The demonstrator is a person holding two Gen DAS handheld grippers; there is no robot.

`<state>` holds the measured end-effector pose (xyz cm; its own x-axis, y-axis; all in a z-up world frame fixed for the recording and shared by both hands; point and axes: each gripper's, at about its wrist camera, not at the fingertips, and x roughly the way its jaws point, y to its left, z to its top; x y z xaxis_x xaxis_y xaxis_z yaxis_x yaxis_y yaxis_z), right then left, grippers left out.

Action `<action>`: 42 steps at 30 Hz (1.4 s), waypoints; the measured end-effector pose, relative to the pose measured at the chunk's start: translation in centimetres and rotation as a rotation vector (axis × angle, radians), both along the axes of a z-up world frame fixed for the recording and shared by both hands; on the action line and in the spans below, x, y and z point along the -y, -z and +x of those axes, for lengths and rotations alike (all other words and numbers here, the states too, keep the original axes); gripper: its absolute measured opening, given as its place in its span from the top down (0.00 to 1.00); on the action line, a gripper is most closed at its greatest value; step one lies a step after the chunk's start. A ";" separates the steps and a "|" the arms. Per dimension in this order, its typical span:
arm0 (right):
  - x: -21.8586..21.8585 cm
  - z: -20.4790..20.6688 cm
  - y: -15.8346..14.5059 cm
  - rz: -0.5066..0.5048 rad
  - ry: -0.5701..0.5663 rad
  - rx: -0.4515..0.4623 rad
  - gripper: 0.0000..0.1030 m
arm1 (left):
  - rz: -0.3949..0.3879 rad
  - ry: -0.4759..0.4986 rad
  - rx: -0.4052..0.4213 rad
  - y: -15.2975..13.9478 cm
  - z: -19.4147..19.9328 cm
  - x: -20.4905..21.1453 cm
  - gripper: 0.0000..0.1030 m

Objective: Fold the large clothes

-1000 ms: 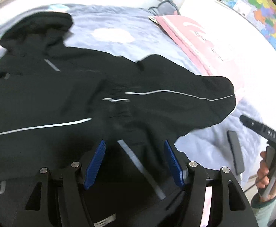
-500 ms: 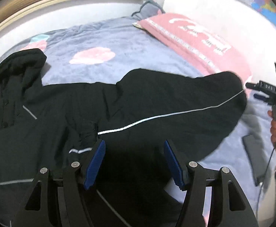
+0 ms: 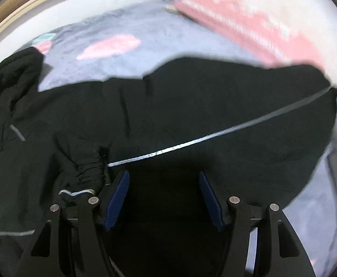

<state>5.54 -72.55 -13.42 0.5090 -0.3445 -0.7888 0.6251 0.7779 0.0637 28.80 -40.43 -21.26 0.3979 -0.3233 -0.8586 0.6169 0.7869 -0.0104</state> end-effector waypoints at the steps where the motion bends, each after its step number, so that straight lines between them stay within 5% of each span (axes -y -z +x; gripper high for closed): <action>1: 0.6 0.2 0.8 0.021 0.018 -0.022 0.98 | 0.007 -0.002 -0.006 0.3 0.1 0.0 0.37; 5: 1.9 0.2 4.0 0.132 0.045 -0.084 1.00 | -0.036 0.002 -0.029 -0.3 0.5 -0.6 0.37; 11: 3.8 -2.3 2.1 0.341 0.021 0.138 0.91 | -0.166 0.034 -0.031 -3.9 -1.4 -4.2 0.37; 13: 4.4 -2.7 1.3 0.333 0.042 0.155 0.77 | -0.181 0.044 0.002 -5.3 -2.3 -5.3 0.37; 15: 4.7 -2.4 1.1 0.293 0.065 0.143 0.26 | -0.200 0.055 0.030 -6.8 -3.1 -6.6 0.37; 16: 4.6 -2.1 1.1 0.285 0.057 0.150 0.18 | -0.207 0.056 0.034 -7.2 -3.2 -7.0 0.37; 23: 2.9 2.7 3.9 0.174 0.037 -0.037 0.25 | -0.217 0.023 0.041 -8.6 -3.4 -10.4 0.37; 26: 1.1 2.7 3.6 0.134 -0.015 -0.050 0.70 | -0.195 -0.009 0.048 -8.5 -3.4 -13.1 0.37; 27: 0.5 2.4 3.0 0.134 -0.032 -0.033 0.75 | -0.195 -0.021 0.051 -8.5 -3.5 -14.1 0.37; 36: -7.2 3.7 -4.3 0.081 -0.204 0.048 0.81 | -0.261 -0.141 0.066 -9.4 -3.9 -22.5 0.37; 42: -19.8 8.1 -9.8 0.012 -0.393 0.045 0.82 | -0.300 -0.187 0.084 -10.5 -4.5 -27.1 0.37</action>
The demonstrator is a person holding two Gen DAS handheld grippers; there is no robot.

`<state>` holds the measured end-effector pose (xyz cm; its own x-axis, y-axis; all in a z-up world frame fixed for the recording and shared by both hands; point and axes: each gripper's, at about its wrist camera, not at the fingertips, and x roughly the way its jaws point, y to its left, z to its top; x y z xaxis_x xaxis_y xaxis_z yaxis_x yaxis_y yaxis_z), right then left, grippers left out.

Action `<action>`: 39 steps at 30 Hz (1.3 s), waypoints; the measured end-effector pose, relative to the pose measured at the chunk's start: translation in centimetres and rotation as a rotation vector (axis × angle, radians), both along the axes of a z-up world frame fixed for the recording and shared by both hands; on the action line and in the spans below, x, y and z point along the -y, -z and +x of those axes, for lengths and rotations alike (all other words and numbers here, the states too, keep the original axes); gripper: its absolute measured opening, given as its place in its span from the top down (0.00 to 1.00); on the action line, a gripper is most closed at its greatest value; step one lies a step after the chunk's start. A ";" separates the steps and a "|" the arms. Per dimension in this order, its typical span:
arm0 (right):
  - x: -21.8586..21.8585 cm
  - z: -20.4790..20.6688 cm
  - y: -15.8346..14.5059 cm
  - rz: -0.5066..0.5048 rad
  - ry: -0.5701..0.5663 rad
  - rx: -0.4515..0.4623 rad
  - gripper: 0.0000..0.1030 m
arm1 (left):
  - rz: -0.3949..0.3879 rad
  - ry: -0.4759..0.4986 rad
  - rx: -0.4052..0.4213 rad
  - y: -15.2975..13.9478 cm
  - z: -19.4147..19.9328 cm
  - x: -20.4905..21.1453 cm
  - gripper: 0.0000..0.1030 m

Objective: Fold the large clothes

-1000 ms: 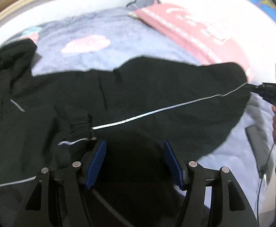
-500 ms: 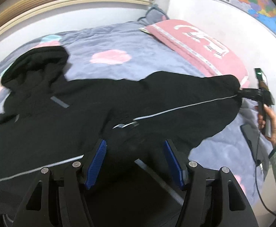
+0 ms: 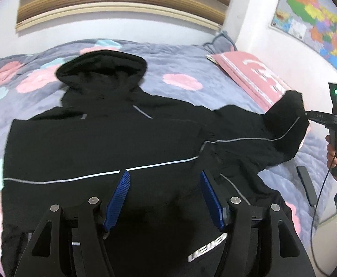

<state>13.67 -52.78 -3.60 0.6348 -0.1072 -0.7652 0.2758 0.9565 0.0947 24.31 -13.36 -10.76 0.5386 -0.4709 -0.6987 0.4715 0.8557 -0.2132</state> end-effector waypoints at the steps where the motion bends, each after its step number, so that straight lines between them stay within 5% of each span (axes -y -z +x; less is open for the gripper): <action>1: -2.6 1.1 -1.1 -0.011 -0.034 0.004 0.82 | -0.008 -0.005 0.003 -0.2 -0.2 -0.6 0.37; 9: -24.5 7.0 -3.9 -0.089 -0.292 0.016 0.82 | -0.055 -0.051 0.033 -1.3 -1.5 -7.7 0.37; 16: -42.4 10.5 1.4 -0.178 -0.484 -0.065 0.82 | -0.136 -0.118 0.044 -1.2 -2.5 -13.6 0.37; 21: -50.3 11.3 8.0 -0.261 -0.571 -0.125 0.82 | -0.156 -0.236 0.053 0.1 -2.5 -18.6 0.37; 24: -52.2 11.9 11.4 -0.281 -0.573 -0.167 0.79 | -0.143 -0.251 0.016 0.9 -2.1 -20.6 0.37; 27: -51.8 12.0 11.8 -0.258 -0.591 -0.155 0.74 | -0.107 -0.260 0.001 1.4 -1.7 -21.6 0.37; 32: -47.8 10.5 6.7 -0.061 -0.632 -0.118 0.69 | -0.145 -0.203 -0.047 1.6 -0.5 -21.2 0.37; 37: -40.6 6.9 0.2 -0.049 -0.539 -0.006 0.37 | -0.147 -0.154 -0.088 1.3 1.9 -18.4 0.37; 39: -37.1 5.7 -1.4 -0.033 -0.489 0.030 0.36 | -0.184 -0.110 -0.131 1.5 3.2 -16.9 0.37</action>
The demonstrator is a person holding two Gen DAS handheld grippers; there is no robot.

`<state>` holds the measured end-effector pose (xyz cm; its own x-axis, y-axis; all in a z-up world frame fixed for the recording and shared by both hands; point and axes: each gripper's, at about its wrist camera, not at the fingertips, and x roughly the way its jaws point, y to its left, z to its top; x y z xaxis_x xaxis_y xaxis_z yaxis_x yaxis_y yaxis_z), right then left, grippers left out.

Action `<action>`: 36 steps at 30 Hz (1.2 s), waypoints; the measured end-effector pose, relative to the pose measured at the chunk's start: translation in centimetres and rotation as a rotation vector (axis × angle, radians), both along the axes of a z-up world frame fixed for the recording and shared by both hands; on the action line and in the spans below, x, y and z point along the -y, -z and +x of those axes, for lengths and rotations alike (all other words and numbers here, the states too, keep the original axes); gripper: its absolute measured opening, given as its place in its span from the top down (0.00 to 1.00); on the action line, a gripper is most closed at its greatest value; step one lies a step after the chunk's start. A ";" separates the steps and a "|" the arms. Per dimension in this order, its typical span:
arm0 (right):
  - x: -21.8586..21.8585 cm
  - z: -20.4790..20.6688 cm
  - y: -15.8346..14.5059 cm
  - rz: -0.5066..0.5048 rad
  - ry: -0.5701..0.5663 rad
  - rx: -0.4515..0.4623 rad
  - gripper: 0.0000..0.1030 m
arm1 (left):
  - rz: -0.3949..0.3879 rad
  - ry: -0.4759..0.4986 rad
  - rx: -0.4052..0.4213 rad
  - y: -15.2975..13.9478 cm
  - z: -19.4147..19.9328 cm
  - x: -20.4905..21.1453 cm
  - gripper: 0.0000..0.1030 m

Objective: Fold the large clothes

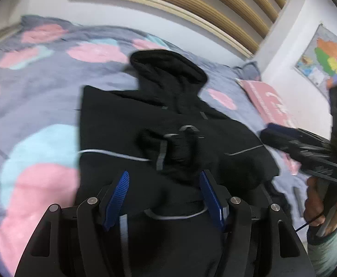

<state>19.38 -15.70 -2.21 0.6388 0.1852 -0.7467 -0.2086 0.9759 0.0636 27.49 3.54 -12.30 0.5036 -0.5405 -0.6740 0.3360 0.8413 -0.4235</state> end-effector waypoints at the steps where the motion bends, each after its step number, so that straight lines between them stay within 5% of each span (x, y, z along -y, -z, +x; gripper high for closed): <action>1: 1.5 -0.5 -0.5 0.009 0.023 0.009 0.36 | -0.010 0.011 -0.014 0.1 0.4 0.5 0.37; 5: 8.8 -3.2 -1.5 0.040 0.152 0.020 0.35 | -0.034 0.015 -0.086 1.4 3.0 3.0 0.37; 9: 12.9 -4.9 -0.7 0.014 0.219 0.002 0.35 | -0.162 -0.005 -0.182 3.3 5.3 4.2 0.37; 12: 14.1 -5.1 0.9 0.019 0.228 -0.047 0.35 | -0.107 -0.046 -0.187 4.7 6.9 5.8 0.38; 13: 14.2 -5.0 1.6 0.021 0.230 -0.070 0.35 | -0.093 -0.047 -0.183 5.1 7.2 6.5 0.45; 14: 14.2 -5.0 2.0 0.022 0.227 -0.079 0.35 | -0.075 -0.049 -0.170 5.1 7.3 6.7 0.72; 16: 13.9 -4.8 2.5 0.017 0.209 -0.089 0.35 | -0.008 -0.038 -0.105 4.2 6.8 7.4 0.77; 21: 12.5 -2.5 2.5 0.006 0.177 -0.083 0.35 | -0.133 -0.025 0.059 -2.3 6.0 3.8 0.77; 25: 11.3 0.8 3.8 0.055 0.153 -0.120 0.35 | -0.180 0.015 0.070 -4.6 7.0 0.1 0.76; 29: 9.2 4.5 8.5 0.074 0.128 -0.217 0.35 | -0.028 0.053 -0.082 1.0 7.6 -1.7 0.73; 31: 8.4 5.6 12.1 0.060 0.138 -0.301 0.35 | 0.027 0.040 -0.167 5.1 7.4 -2.8 0.61; 36: 6.7 5.0 14.7 -0.041 0.111 -0.282 0.34 | -0.209 0.030 -0.214 7.9 6.4 -7.1 0.59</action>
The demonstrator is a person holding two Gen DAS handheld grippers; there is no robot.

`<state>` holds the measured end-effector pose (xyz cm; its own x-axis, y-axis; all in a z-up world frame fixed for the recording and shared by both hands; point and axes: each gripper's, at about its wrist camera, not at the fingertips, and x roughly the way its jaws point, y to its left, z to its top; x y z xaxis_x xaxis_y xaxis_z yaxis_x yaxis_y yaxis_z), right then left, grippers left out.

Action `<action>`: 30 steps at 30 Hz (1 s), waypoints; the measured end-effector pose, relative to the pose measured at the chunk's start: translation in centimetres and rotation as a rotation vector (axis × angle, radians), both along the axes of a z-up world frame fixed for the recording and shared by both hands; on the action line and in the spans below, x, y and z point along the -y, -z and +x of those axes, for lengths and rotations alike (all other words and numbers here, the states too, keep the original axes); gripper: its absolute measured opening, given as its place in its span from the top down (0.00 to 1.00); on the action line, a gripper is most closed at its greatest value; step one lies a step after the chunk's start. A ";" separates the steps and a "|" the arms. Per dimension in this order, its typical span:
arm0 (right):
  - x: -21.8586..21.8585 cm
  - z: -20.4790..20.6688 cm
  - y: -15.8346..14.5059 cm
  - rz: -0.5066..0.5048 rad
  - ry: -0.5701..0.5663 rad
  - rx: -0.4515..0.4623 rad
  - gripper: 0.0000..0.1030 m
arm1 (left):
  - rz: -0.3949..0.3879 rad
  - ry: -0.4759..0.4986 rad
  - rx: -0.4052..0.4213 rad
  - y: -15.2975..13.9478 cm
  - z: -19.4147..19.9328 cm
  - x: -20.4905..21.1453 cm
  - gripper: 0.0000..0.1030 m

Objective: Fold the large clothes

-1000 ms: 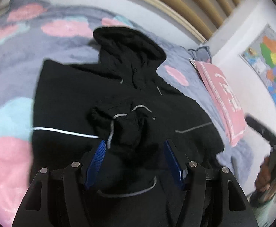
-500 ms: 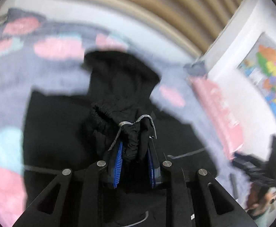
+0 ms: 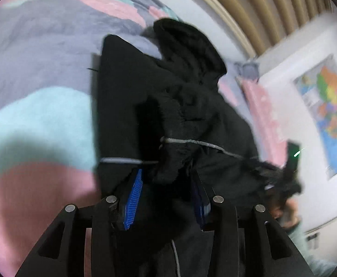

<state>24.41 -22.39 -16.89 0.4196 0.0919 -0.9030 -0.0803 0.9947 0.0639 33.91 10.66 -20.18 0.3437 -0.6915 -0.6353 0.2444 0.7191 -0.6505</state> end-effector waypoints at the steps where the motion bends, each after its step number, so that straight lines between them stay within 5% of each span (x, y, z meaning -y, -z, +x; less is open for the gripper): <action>1: 0.0 0.0 -0.1 0.002 0.000 -0.002 0.34 | 0.007 -0.024 0.009 -0.6 -0.3 -0.6 0.59; 4: 0.8 -0.7 -2.1 0.069 0.012 0.018 0.34 | 0.143 -0.100 0.103 -3.5 -1.1 -0.7 0.59; 7: 1.2 -1.4 -6.5 0.172 0.012 0.154 0.34 | 0.135 -0.073 0.180 -6.9 -1.5 0.8 0.57; 11: 0.3 -0.4 -9.5 0.120 0.026 0.274 0.24 | 0.190 -0.028 0.283 -9.9 -1.0 6.7 0.41; 17: -0.3 3.9 -2.9 0.004 0.053 0.155 0.24 | 0.368 -0.035 0.136 -1.5 4.1 11.0 0.42; 19: -0.3 4.6 0.1 -0.035 0.049 0.082 0.24 | 0.317 -0.058 0.113 0.3 4.3 9.8 0.48; 21: 0.4 4.1 0.9 0.007 0.057 0.118 0.24 | 0.245 -0.111 0.075 1.0 4.8 7.6 0.75; 23: 0.5 4.2 0.7 0.009 0.060 0.117 0.24 | 0.176 -0.147 0.016 1.6 5.5 5.9 0.86; 28: 0.2 1.6 -2.3 0.027 0.055 0.142 0.27 | 0.069 -0.159 0.027 0.3 3.1 4.4 0.83; 30: 0.4 -0.3 -4.3 0.083 0.042 0.177 0.27 | 0.067 -0.149 0.079 -2.0 1.2 4.7 0.60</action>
